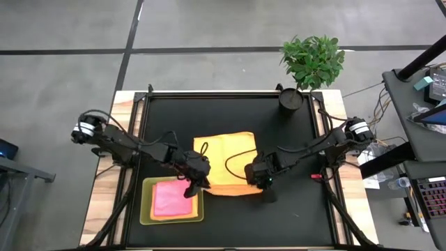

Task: Fold microfiber towels
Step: Fold the orange microfiber towel

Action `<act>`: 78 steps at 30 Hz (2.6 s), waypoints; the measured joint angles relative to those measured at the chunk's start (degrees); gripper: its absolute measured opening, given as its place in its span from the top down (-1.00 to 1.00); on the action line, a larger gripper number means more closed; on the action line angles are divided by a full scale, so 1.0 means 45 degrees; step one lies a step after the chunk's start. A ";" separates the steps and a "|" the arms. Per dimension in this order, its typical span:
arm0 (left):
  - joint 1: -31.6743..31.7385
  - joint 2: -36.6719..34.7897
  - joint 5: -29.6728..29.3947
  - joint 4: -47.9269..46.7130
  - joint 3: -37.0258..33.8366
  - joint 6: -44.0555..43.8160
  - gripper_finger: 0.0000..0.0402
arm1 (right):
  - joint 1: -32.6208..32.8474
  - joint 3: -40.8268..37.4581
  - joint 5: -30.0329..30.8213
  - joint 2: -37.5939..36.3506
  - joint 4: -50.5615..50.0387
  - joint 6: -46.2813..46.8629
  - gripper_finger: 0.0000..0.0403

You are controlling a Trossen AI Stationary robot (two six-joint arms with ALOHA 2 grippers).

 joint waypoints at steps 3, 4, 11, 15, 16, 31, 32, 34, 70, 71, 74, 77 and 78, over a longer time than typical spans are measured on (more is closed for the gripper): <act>0.0457 -0.0364 -0.0091 -0.0742 -0.0032 0.0319 1.00 | -0.0497 0.0249 0.1187 -0.0011 -0.0627 -0.0403 0.96; 0.0654 -0.0476 -0.0157 -0.0984 -0.0041 0.0402 1.00 | -0.0698 0.0358 0.1788 -0.0020 -0.0908 -0.0562 0.96; 0.2257 -0.0980 -0.1133 -0.2318 -0.0063 0.1571 1.00 | -0.2386 0.0661 0.4060 -0.0030 -0.1416 -0.2146 0.96; 0.3317 -0.0980 -0.1330 -0.2757 -0.0087 0.2415 1.00 | -0.3420 0.0665 0.5337 -0.0030 -0.1306 -0.2989 0.96; 0.3582 -0.0980 -0.1342 -0.2839 -0.0083 0.2636 1.00 | -0.3678 0.0665 0.5653 -0.0030 -0.1210 -0.3117 0.96; 0.5973 -0.0932 -0.2196 -0.2897 -0.0167 0.3432 1.00 | -0.5889 0.0700 0.5945 0.0834 0.0478 -0.4907 0.96; 0.6019 -0.0932 -0.2201 -0.2894 -0.0180 0.3437 1.00 | -0.5936 0.0740 0.5955 0.0978 0.0476 -0.4958 0.96; 0.6073 -0.0932 -0.2223 -0.2823 -0.0244 0.3447 1.00 | -0.6018 0.0820 0.6143 0.1212 0.0543 -0.5031 0.96; 0.2785 -0.1942 -0.5125 0.2252 -0.1415 0.4767 0.14 | -0.6017 -0.1504 0.3903 0.1038 0.9105 -0.6601 0.51; 0.2608 -0.1942 -0.5123 0.2416 -0.1562 0.4940 0.15 | -0.5969 -0.1749 0.3877 0.1037 0.9844 -0.6713 0.53; 0.2416 -0.2076 -0.5113 0.2420 -0.1705 0.4980 0.18 | -0.5887 -0.2289 0.3828 0.0999 1.1298 -0.6997 0.58; 0.2424 -0.2219 -0.5130 0.2573 -0.1715 0.4972 0.22 | -0.5776 -0.2448 0.3810 0.0994 1.1719 -0.7115 0.62; 0.2433 -0.2214 -0.5130 0.2573 -0.1727 0.4972 0.23 | -0.5738 -0.2448 0.3791 0.0990 1.1751 -0.7136 0.64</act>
